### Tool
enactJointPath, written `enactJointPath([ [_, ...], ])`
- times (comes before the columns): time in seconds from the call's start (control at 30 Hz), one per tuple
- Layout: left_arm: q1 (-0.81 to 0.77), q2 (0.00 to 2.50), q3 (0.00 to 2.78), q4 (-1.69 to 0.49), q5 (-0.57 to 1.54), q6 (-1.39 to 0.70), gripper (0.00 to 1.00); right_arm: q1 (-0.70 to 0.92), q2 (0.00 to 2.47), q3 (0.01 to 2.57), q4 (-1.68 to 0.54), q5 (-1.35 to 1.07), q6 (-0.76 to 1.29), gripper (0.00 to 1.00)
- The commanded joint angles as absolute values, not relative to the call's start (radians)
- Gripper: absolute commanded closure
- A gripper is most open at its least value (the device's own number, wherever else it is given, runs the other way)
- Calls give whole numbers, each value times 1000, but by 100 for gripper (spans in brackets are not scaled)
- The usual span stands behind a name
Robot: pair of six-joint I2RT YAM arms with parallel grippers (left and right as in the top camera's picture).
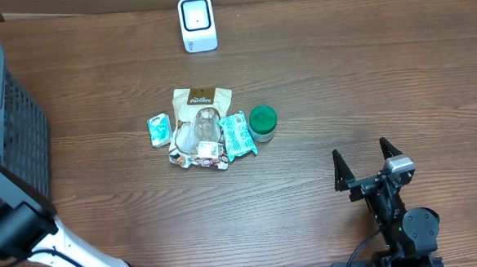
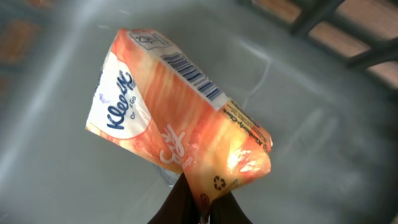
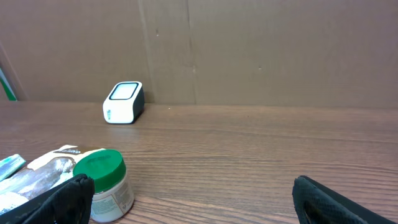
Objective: Scan the item barcode
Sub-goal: 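Carry the orange tissue pack forward and drop it behind the jar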
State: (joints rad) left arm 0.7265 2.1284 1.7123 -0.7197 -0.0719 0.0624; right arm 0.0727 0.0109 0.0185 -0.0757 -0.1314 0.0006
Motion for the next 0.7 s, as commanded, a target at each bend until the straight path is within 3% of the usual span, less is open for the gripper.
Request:
enactJointPath([
  [0.0,727,1975,1714,-752,-115,0,96,78,3,8,-72,-134,6,0],
  [0.47,726,1610,1714,-901,-94,-163,96,78,3,8,-72,-134,6,0],
  [0.67,724,1438,1714,-901,104,-246,96,78,3,8,-72,-134,6,0],
])
